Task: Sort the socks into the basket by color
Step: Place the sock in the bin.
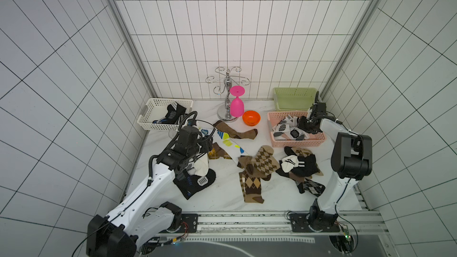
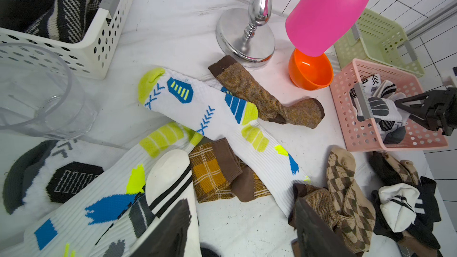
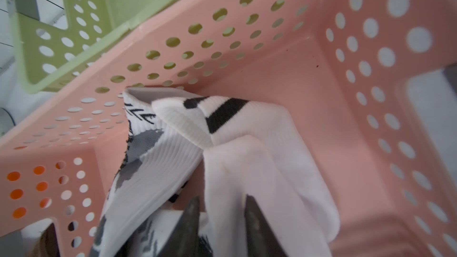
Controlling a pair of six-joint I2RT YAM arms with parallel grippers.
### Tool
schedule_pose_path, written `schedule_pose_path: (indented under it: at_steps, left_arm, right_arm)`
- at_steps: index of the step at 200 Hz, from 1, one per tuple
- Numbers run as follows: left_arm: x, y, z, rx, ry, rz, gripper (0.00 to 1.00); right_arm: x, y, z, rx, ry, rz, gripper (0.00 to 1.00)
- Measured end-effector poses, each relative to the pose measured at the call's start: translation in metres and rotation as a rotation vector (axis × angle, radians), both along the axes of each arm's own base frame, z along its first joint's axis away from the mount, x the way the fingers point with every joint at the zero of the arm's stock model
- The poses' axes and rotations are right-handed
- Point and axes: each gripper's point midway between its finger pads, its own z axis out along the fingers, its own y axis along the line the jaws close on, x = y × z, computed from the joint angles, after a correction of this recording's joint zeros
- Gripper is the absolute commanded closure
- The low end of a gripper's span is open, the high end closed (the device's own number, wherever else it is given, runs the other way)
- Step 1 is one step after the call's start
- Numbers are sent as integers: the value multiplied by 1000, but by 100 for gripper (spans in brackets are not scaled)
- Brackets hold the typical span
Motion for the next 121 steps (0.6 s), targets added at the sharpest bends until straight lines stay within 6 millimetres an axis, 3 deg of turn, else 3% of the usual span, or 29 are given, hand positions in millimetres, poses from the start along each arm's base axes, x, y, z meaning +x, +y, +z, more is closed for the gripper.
schedule_pose_path:
  at_steps: [29,42,73,121]
  left_arm:
    - [-2,1,-7,17,24,5,29]
    - [-4,0,-11,25,39,4,29]
    - [-16,-6,-22,58,89,-6,28]
    - [-44,-23,-46,95,174,-22,32]
  right_arm:
    - [0,5,13,5,-26,11,20]
    - [0,11,26,2,-50,22,1]
    - [-3,35,66,-11,-128,70,1]
    - [-21,88,121,-17,-236,191,1]
